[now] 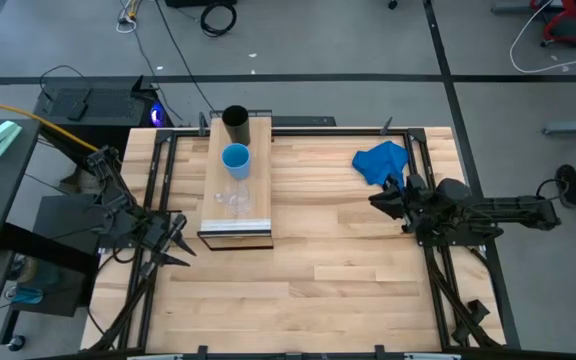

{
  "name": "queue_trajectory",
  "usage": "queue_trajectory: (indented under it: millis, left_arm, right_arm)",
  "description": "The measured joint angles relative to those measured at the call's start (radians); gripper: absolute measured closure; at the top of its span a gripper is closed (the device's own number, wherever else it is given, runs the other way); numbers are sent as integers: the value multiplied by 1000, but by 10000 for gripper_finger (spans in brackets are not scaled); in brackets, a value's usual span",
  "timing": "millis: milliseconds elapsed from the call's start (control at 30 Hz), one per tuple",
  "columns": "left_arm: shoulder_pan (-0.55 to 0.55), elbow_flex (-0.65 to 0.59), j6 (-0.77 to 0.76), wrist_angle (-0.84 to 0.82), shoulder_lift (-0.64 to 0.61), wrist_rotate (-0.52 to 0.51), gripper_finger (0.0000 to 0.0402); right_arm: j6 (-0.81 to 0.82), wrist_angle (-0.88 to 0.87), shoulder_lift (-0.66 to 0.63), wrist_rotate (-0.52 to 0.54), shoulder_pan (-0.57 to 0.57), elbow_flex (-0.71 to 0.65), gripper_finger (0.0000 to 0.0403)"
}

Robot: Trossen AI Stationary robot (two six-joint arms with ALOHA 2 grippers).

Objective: Stack small to large cups/mugs on shelf
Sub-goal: Return to Home Position

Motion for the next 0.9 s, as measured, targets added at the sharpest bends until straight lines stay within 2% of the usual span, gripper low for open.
queue_trajectory:
  millis: [200, 467, 900]
  left_arm:
    - [0, 0, 4, 12, -1, -2, 264]
    - [0, 0, 2, 40, -1, -2, 255]
    - [0, 0, 1, 65, -1, -2, 259]
  right_arm:
    - [-31, 96, 0, 0, 0, 0, 328]
    - [-50, 435, -1, -9, 0, 0, 328]
    - [-43, 485, -9, -34, -22, 0, 328]
